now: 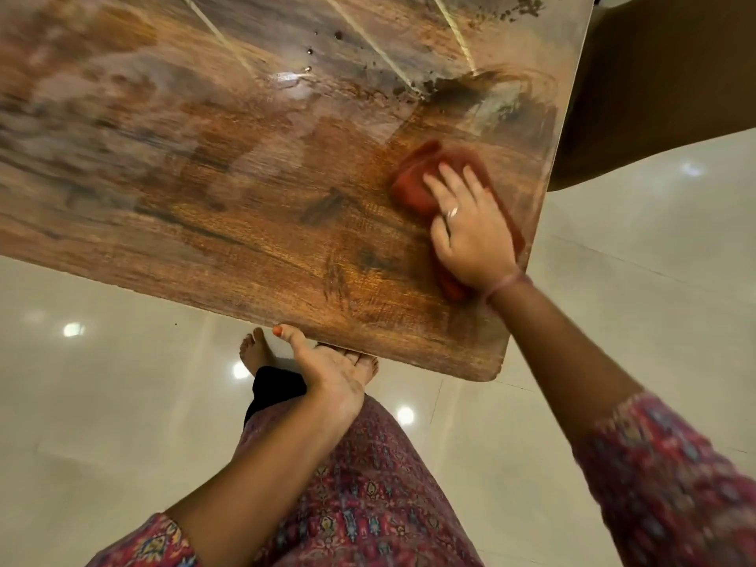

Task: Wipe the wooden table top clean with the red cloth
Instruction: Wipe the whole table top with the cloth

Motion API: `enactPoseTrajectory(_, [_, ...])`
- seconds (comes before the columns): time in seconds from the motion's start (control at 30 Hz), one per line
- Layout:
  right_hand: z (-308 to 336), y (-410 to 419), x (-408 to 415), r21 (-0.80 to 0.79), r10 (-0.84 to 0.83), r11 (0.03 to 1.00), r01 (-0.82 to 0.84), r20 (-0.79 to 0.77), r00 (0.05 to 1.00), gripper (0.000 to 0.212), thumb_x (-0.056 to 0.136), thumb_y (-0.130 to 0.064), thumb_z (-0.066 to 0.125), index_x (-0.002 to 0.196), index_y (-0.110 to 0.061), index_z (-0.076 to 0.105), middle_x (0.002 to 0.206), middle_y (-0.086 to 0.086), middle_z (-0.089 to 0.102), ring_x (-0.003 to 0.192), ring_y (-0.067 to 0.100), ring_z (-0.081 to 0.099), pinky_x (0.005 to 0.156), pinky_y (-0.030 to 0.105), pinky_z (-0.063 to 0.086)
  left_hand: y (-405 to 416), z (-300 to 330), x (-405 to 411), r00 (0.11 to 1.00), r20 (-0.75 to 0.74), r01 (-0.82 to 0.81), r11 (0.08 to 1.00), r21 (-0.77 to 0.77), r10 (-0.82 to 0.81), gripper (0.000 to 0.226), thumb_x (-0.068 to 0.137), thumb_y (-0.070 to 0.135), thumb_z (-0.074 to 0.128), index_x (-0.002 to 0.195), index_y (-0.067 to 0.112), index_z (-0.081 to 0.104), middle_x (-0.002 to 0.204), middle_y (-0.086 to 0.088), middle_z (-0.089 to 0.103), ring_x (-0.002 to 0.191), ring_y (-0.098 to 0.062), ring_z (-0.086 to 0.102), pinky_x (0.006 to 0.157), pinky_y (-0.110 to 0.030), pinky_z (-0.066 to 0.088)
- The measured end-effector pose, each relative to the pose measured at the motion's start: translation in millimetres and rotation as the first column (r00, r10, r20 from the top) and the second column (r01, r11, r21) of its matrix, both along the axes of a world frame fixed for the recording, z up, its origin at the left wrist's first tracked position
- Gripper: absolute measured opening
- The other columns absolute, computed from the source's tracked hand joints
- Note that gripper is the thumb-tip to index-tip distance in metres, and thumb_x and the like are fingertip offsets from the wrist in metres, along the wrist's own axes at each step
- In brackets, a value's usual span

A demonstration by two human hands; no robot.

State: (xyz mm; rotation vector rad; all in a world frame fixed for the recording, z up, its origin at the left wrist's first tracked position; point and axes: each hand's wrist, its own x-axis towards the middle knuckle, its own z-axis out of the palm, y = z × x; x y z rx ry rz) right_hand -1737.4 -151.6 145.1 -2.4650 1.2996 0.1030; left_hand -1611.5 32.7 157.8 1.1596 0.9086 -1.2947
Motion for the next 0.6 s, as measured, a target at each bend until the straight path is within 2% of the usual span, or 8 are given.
enactPoseTrajectory(0.1, [3.3,-98.4,9.4,-0.025,-0.245,0.969,0.245,0.018,0.969,0.056,0.096,-0.03,0.033,0.151,-0.019,0.03,0.159,0.007,0.024,0.148,0.031,0.016,0.122,0.044,0.011,-1.9,4.1,-1.0,1.0,0.003,0.008,1.0,0.013,-0.008,0.097,0.079,0.084,0.019,0.148,0.016,0.026,0.151,-0.017,0.03,0.127,-0.034,0.043,0.086,-0.045,0.043])
enactPoseTrajectory(0.2, [4.7,-140.5,14.1,0.011,-0.436,0.9,0.436,0.004,0.9,0.055,0.099,-0.029,0.03,0.153,-0.02,0.023,0.162,0.006,0.016,0.149,0.032,0.01,0.122,0.045,0.007,-4.5,9.4,-1.4,1.0,-0.002,-0.03,1.0,-0.004,0.03,0.093,0.079,0.083,0.021,0.144,0.017,0.033,0.139,-0.015,0.041,0.091,-0.03,0.056,0.056,-0.038,0.056])
enactPoseTrajectory(0.23, [4.8,-132.4,17.4,0.013,-0.456,0.89,0.456,0.002,0.89,0.055,0.099,-0.029,0.03,0.153,-0.02,0.022,0.162,0.005,0.016,0.149,0.032,0.01,0.122,0.046,0.007,-4.8,10.8,-1.1,0.999,0.0,-0.034,0.999,-0.007,0.034,0.093,0.079,0.083,0.021,0.144,0.018,0.032,0.14,-0.014,0.041,0.087,-0.028,0.056,0.051,-0.037,0.056])
enactPoseTrajectory(0.33, [3.0,-55.3,18.7,-0.032,-0.425,0.904,0.426,0.024,0.905,0.055,0.099,-0.032,0.032,0.152,-0.019,0.026,0.16,0.006,0.022,0.148,0.031,0.014,0.122,0.045,0.012,-6.8,10.2,-2.8,1.0,-0.002,-0.03,0.999,0.021,0.03,0.093,0.08,0.083,0.019,0.148,0.019,0.026,0.149,-0.015,0.032,0.109,-0.031,0.051,0.063,-0.04,0.05])
enactPoseTrajectory(0.5, [8.2,101.7,-5.2,-0.039,-0.264,0.964,0.262,-0.064,0.962,0.059,0.098,-0.047,0.035,0.151,-0.02,0.031,0.157,0.007,0.03,0.146,0.033,0.023,0.118,0.047,0.022,-13.9,13.2,-6.0,0.998,0.019,-0.065,0.997,0.033,0.064,0.085,0.081,0.081,0.021,0.143,0.024,0.031,0.142,-0.009,0.039,0.087,-0.025,0.053,0.059,-0.04,0.047])
enactPoseTrajectory(0.57, [6.4,105.0,-11.2,-0.015,-0.235,0.972,0.235,-0.081,0.969,0.058,0.098,-0.047,0.035,0.15,-0.021,0.032,0.156,0.008,0.032,0.144,0.035,0.026,0.117,0.049,0.024,-12.7,10.7,-6.2,0.999,0.013,-0.051,0.998,0.042,0.05,0.087,0.081,0.082,0.02,0.144,0.023,0.031,0.132,-0.005,0.046,0.083,-0.025,0.054,0.062,-0.04,0.048])
enactPoseTrajectory(0.6, [5.4,91.7,-12.6,-0.013,-0.223,0.975,0.223,-0.073,0.972,0.058,0.098,-0.045,0.035,0.15,-0.021,0.032,0.156,0.008,0.032,0.144,0.035,0.026,0.118,0.05,0.024,-11.6,8.6,-6.2,0.999,0.013,-0.04,0.998,0.052,0.039,0.089,0.08,0.082,0.02,0.145,0.022,0.031,0.136,-0.006,0.045,0.092,-0.027,0.055,0.069,-0.041,0.047])
